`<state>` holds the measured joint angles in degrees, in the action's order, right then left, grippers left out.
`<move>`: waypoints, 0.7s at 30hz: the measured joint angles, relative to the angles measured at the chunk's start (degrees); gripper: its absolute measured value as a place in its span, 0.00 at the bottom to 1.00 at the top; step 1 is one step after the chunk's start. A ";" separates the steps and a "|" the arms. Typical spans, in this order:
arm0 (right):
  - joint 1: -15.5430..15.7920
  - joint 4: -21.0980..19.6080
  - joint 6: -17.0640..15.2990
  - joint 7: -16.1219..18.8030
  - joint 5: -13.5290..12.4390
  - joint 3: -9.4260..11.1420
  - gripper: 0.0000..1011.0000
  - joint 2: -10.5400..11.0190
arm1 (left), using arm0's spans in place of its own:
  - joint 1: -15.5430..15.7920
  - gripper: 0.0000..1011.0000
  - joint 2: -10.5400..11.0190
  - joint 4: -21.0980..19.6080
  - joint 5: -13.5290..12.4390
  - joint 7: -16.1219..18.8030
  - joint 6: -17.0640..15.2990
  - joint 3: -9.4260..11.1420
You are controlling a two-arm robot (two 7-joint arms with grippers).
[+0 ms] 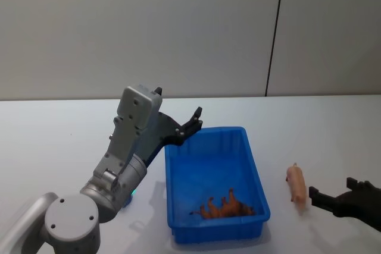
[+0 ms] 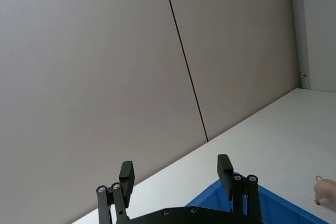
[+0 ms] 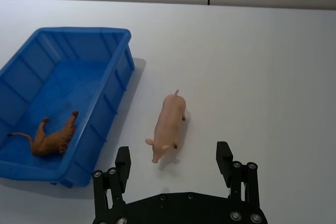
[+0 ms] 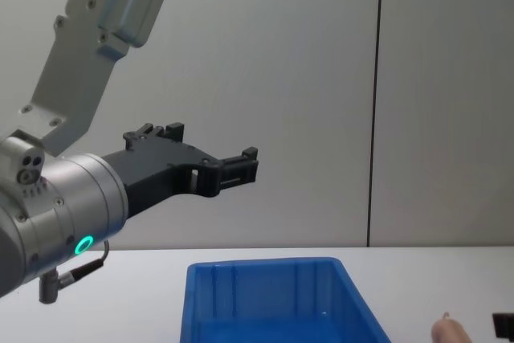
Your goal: Pick up the two dolls from the table and place them into the box.
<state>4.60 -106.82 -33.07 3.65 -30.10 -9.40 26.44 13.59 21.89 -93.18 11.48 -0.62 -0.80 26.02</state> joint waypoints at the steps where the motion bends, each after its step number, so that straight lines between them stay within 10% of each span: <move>1: -0.66 0.36 -0.94 -0.31 0.45 -0.27 0.99 -0.47 | 0.00 0.99 0.00 0.00 0.00 0.00 0.00 0.00; 21: -8.97 8.84 -7.71 -1.38 6.91 -4.19 0.99 -7.39 | 0.00 0.99 0.00 0.00 0.00 0.00 0.00 0.00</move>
<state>-4.37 -97.97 -40.79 2.27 -23.19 -13.59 19.06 13.59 21.89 -93.18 11.48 -0.62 -0.79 26.02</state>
